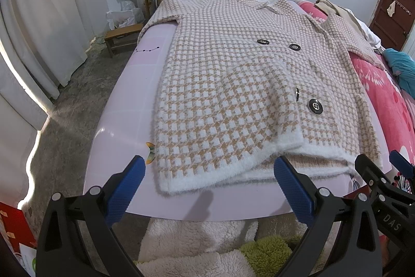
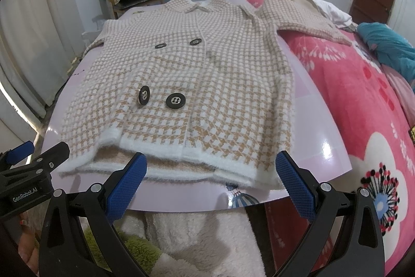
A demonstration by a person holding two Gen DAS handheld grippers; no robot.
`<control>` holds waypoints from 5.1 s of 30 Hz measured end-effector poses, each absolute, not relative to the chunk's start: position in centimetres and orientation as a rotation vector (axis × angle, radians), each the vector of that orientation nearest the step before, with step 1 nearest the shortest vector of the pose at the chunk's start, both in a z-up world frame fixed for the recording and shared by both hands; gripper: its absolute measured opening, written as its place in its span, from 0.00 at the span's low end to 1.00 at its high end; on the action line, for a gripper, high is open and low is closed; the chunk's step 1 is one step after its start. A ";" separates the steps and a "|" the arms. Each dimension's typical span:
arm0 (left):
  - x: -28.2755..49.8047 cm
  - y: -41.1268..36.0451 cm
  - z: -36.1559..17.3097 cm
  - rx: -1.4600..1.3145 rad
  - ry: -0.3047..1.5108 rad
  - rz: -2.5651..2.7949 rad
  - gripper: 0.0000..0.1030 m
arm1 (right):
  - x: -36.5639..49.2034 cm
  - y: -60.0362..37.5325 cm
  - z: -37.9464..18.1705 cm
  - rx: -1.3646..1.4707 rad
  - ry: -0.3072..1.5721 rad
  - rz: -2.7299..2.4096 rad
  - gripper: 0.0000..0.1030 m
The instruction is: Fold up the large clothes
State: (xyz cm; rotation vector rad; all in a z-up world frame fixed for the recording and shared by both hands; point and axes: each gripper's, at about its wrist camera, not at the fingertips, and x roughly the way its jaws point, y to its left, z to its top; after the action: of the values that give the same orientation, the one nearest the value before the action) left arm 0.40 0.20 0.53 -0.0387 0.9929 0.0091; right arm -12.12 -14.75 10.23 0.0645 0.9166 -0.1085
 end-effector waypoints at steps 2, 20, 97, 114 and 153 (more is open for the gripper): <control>0.4 0.2 0.5 -0.039 0.993 0.010 0.95 | -12.1 -14.7 10.3 0.064 0.917 -0.108 0.93; 0.3 0.5 0.8 -0.041 0.988 0.009 0.95 | -12.2 -14.4 10.3 0.063 0.916 -0.110 0.93; 9.7 6.7 -1.5 -0.231 0.954 -0.162 0.95 | -4.5 -23.3 7.2 0.223 1.011 -0.176 0.93; 10.3 7.8 -4.7 -0.139 1.017 -0.114 0.50 | -4.3 -26.9 3.8 0.485 1.063 0.000 0.50; 2.2 13.1 1.4 -0.118 0.942 -0.106 0.50 | -11.6 -25.8 13.9 0.076 0.878 -0.060 0.74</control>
State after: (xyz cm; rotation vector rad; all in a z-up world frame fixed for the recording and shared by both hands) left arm 2.22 13.11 1.38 -0.1181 0.9417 -0.1058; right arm -11.63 -25.76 13.94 0.0756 0.8783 -0.0596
